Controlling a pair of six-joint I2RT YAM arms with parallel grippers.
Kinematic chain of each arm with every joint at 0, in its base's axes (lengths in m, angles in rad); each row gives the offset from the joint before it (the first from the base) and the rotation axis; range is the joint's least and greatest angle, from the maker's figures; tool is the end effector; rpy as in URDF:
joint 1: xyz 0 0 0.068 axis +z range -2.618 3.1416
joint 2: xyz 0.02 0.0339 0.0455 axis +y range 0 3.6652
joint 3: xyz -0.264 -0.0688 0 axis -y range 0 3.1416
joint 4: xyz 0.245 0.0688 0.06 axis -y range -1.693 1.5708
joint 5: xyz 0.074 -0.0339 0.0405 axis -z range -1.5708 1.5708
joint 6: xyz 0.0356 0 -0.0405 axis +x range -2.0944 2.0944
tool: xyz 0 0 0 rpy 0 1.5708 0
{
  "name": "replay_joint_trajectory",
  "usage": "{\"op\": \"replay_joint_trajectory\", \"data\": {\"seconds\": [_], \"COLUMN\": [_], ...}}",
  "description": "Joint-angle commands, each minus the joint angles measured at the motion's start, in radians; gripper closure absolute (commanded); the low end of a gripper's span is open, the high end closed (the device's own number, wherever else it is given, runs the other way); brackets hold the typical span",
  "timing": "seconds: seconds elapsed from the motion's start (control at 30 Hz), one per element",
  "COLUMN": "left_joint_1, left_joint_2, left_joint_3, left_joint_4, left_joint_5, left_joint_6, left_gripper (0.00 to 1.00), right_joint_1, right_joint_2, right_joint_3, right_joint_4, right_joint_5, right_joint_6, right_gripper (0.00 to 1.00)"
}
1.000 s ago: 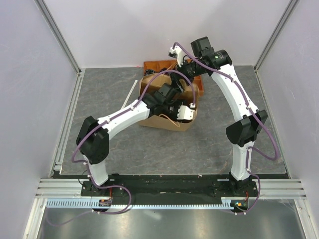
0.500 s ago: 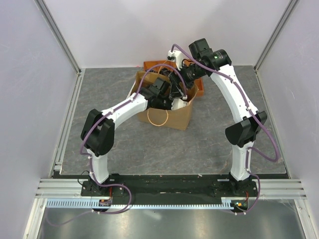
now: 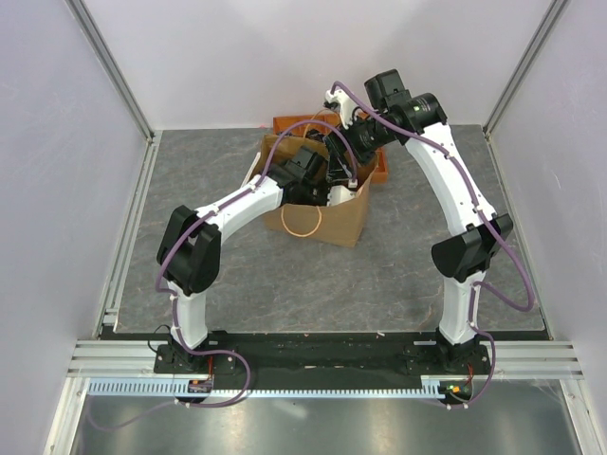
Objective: Pack the takeout coffee
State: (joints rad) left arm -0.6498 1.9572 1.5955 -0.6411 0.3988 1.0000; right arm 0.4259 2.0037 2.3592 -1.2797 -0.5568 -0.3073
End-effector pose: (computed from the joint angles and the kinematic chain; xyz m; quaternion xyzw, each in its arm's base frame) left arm 0.3319 -0.2696 0.2374 0.7288 0.5978 -0.1394 0.3036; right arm 0.3586 0.1834 0.4115 -0.4083 0.8198 0.2782 0.2895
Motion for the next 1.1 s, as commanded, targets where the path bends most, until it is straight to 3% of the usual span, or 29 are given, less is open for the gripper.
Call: {"op": "replay_joint_trajectory", "data": {"seconds": [0.0, 0.3, 0.73, 0.9, 1.07], "left_joint_1": [0.007, 0.007, 0.003, 0.001, 0.001], "left_joint_2": [0.078, 0.078, 0.083, 0.085, 0.088], "left_joint_3": [-0.02, -0.023, -0.022, -0.023, -0.025], "left_joint_4": [-0.078, -0.078, -0.068, -0.066, -0.066], "left_joint_5": [-0.023, -0.026, -0.04, -0.043, -0.043], "left_joint_6": [-0.003, 0.009, 0.026, 0.026, 0.029], "left_gripper": [0.92, 0.92, 0.92, 0.92, 0.92], "right_joint_1": [-0.001, -0.016, -0.021, -0.021, -0.024], "right_joint_2": [-0.065, -0.072, -0.066, -0.072, -0.098], "right_joint_3": [-0.021, -0.057, -0.126, -0.117, -0.107], "right_joint_4": [0.054, 0.135, 0.295, 0.319, 0.321], "right_joint_5": [0.093, 0.138, 0.212, 0.316, 0.319], "right_joint_6": [0.039, 0.091, 0.21, 0.238, 0.228], "right_gripper": [0.04, 0.1, 0.05, 0.08, 0.08]}}
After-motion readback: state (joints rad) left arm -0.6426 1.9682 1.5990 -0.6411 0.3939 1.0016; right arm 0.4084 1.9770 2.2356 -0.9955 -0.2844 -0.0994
